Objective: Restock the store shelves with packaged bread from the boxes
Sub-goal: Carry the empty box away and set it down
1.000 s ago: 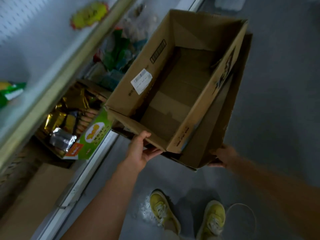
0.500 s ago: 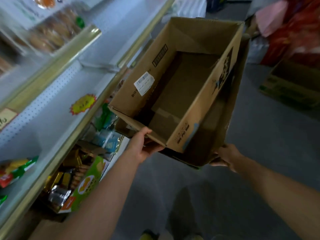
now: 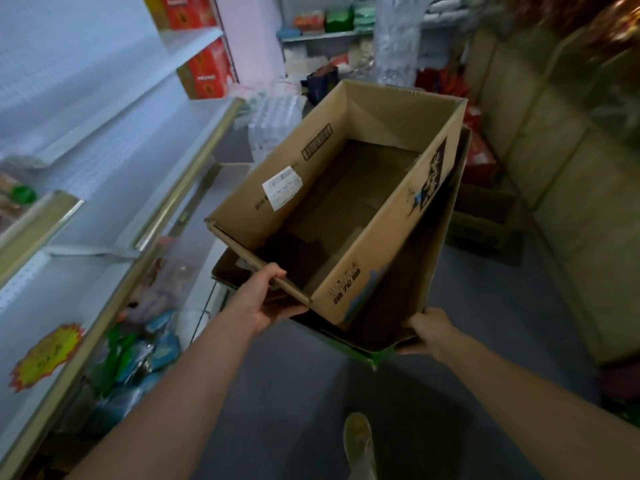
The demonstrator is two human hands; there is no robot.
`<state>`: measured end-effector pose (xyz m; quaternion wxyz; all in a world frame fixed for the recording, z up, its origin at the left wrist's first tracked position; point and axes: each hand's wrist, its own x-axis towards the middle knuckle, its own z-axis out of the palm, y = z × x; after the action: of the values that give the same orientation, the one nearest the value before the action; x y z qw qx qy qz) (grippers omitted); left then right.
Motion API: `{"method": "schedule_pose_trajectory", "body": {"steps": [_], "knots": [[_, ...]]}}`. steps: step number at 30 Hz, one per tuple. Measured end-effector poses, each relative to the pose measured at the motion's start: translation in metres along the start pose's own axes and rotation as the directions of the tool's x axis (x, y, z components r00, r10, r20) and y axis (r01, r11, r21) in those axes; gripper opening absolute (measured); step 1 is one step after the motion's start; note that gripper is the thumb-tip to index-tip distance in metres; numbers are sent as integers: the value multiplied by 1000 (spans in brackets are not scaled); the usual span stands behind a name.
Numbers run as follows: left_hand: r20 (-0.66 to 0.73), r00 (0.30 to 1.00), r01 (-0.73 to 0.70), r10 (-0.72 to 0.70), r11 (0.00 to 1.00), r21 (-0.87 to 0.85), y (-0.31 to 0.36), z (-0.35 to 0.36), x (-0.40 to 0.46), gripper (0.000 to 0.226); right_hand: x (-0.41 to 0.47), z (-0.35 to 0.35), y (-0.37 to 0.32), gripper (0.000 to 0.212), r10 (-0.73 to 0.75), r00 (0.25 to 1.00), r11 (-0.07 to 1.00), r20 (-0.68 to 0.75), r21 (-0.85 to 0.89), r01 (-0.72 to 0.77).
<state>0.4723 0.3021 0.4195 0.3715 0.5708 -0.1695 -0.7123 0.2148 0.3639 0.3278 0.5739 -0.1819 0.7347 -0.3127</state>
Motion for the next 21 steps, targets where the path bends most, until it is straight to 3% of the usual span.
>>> {"method": "schedule_pose_trajectory", "body": {"steps": [12, 21], "knots": [[104, 991, 60, -81, 978, 199, 83, 187, 120, 10, 95, -114, -124, 39, 78, 993, 985, -90, 161, -63], [205, 967, 92, -150, 959, 269, 93, 373, 217, 8, 193, -252, -189, 26, 80, 973, 974, -215, 225, -30]]}}
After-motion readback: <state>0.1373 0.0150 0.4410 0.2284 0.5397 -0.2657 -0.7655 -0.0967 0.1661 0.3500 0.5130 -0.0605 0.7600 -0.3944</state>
